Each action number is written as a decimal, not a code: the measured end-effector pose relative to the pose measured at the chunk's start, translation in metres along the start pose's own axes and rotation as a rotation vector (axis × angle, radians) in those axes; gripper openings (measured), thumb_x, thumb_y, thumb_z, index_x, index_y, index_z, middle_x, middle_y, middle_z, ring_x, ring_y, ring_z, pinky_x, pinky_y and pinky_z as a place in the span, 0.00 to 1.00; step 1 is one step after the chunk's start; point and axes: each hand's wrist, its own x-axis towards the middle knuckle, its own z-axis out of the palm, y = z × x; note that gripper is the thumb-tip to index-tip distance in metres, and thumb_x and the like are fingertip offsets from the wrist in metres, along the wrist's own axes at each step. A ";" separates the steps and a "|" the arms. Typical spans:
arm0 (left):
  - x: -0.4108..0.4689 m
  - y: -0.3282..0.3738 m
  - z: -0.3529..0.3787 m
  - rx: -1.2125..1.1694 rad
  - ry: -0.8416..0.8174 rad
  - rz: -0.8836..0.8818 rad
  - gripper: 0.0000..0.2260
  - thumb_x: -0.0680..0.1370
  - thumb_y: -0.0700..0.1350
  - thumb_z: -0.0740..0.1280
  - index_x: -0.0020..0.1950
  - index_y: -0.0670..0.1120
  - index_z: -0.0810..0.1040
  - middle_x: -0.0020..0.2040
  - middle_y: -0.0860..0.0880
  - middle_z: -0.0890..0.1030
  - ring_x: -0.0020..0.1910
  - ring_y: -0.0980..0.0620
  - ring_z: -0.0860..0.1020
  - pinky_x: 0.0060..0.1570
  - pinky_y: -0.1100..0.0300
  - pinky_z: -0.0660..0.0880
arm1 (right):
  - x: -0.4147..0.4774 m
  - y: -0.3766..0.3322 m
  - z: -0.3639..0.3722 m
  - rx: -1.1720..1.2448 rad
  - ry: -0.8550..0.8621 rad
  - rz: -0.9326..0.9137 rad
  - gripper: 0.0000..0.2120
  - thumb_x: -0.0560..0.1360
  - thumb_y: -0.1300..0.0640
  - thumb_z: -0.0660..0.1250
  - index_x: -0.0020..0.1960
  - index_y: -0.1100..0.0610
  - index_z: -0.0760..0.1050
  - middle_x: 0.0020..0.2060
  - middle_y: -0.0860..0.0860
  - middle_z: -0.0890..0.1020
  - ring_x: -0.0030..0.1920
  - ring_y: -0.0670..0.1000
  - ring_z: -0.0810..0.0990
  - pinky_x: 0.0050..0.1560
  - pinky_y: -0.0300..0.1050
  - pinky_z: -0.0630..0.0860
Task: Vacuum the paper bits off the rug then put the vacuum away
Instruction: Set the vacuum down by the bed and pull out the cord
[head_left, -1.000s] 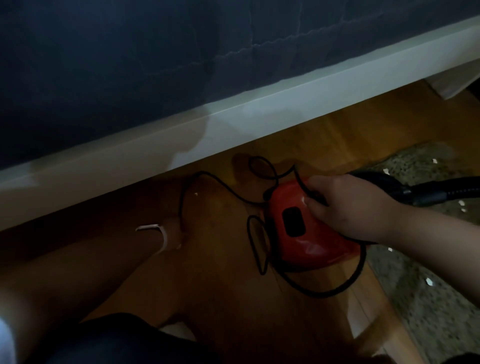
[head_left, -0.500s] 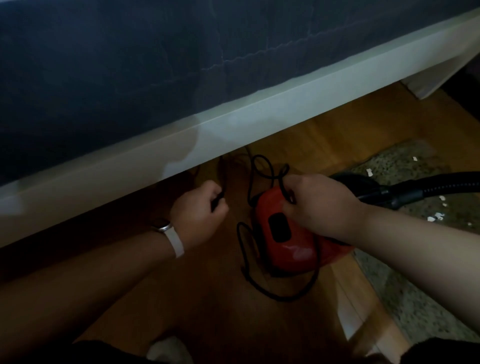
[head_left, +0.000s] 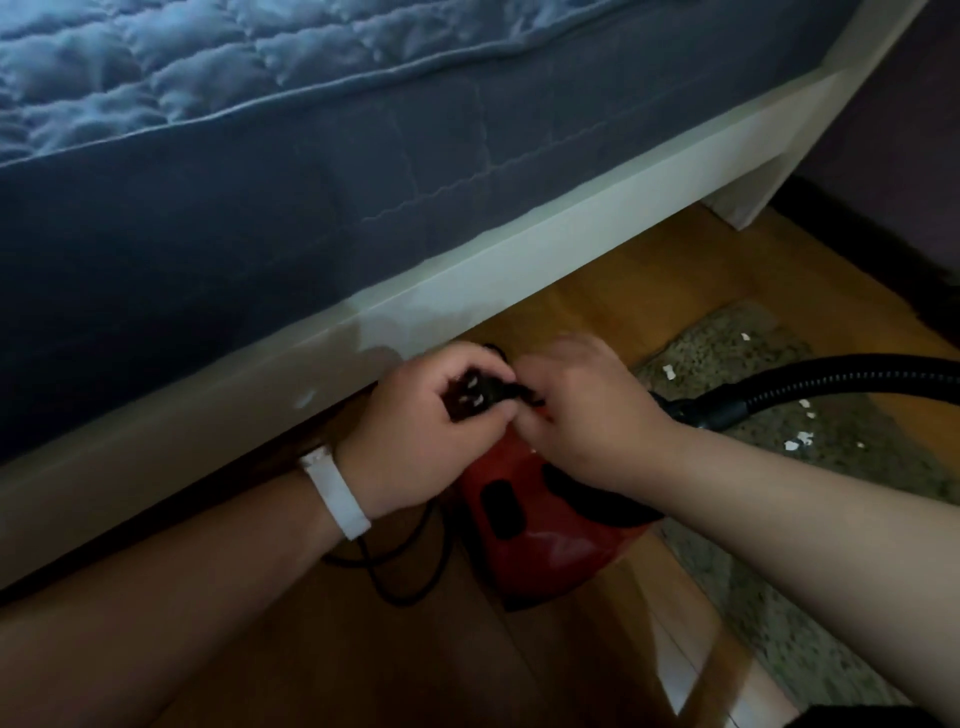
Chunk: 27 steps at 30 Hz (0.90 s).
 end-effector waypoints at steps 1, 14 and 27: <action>0.008 0.001 -0.001 -0.126 -0.013 -0.044 0.14 0.70 0.46 0.73 0.54 0.55 0.77 0.47 0.56 0.81 0.48 0.60 0.79 0.48 0.67 0.74 | 0.001 0.004 -0.003 0.126 -0.030 0.074 0.08 0.74 0.53 0.62 0.38 0.54 0.72 0.33 0.46 0.75 0.36 0.56 0.77 0.40 0.45 0.68; 0.068 0.047 0.074 -0.232 -0.505 -0.284 0.24 0.84 0.53 0.53 0.35 0.40 0.75 0.31 0.46 0.78 0.34 0.49 0.76 0.43 0.54 0.73 | 0.029 0.020 -0.090 1.161 0.566 0.970 0.16 0.79 0.54 0.60 0.34 0.52 0.63 0.24 0.46 0.64 0.25 0.46 0.65 0.36 0.48 0.69; 0.085 0.227 -0.088 0.522 -0.704 -0.321 0.17 0.78 0.59 0.62 0.33 0.53 0.72 0.30 0.52 0.75 0.33 0.60 0.75 0.29 0.66 0.68 | 0.001 -0.035 -0.329 1.194 0.736 1.434 0.17 0.85 0.47 0.53 0.50 0.56 0.74 0.26 0.48 0.63 0.25 0.46 0.61 0.24 0.41 0.61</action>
